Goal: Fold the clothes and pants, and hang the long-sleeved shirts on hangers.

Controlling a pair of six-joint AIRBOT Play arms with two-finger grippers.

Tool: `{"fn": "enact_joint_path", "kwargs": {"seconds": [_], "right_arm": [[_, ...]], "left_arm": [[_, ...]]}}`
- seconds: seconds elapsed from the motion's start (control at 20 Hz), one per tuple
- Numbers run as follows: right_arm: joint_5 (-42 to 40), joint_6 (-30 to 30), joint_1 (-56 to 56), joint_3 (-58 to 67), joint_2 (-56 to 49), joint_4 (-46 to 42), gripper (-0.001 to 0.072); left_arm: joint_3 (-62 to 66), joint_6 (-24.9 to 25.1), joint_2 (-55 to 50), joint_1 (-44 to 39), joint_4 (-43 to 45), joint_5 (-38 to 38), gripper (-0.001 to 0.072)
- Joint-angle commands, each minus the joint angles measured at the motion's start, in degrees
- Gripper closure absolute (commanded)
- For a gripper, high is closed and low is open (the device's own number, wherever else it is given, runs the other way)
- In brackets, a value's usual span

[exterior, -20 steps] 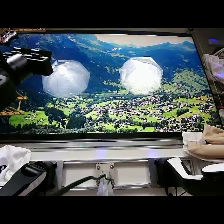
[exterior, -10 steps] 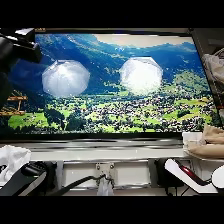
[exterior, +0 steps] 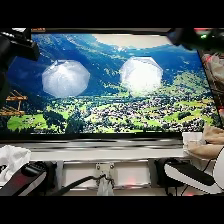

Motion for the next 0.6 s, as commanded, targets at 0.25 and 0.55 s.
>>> {"fn": "enact_joint_path", "kwargs": {"seconds": [0.25, 0.55], "right_arm": [[1.3, -0.8, 7.4, -2.0, -0.1, -0.3, 0.0291], [1.2, -0.8, 7.2, -2.0, -0.1, -0.3, 0.0291]], "left_arm": [[0.0, 0.0, 0.0, 0.0, 0.2, -0.1, 0.0415], [0.0, 0.0, 0.0, 0.0, 0.2, -0.1, 0.0415]]}}
